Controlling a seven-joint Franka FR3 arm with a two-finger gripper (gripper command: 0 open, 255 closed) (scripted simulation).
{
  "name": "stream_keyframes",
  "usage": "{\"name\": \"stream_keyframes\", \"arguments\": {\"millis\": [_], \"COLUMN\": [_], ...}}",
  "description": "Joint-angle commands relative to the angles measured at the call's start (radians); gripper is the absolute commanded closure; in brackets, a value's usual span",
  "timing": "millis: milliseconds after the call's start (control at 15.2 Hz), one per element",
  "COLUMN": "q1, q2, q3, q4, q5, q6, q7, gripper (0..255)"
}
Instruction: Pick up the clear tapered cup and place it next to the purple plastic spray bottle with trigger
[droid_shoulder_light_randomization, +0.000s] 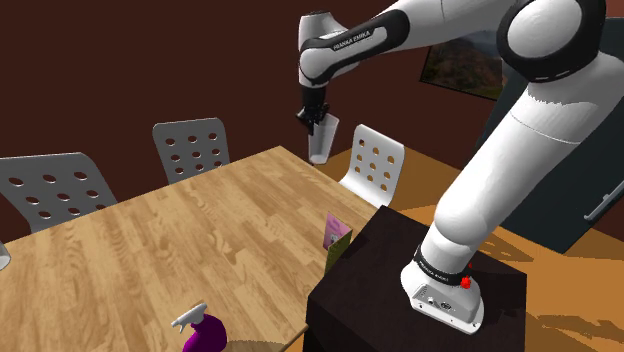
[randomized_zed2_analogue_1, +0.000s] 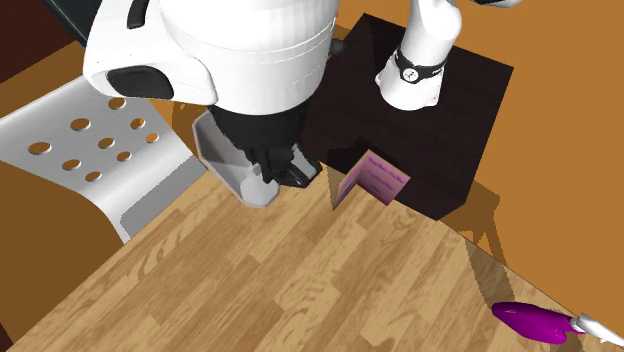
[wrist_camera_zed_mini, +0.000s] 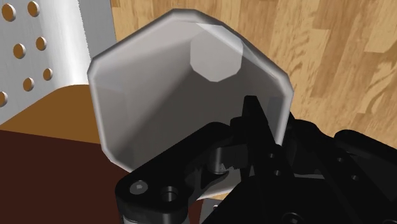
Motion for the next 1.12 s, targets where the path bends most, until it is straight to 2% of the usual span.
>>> {"name": "stream_keyframes", "arguments": {"millis": [0,528,1056], "q1": [0.023,0.108,0.196], "q2": [-0.03,-0.127,-0.16], "q3": [0.031,0.149,0.281], "q4": [-0.036,-0.125,-0.141], "q5": [0.003,0.039,0.088], "q6": [0.001,-0.026,-0.06], "q7": [0.053,0.234,0.422], "gripper": [255,255,255]}}
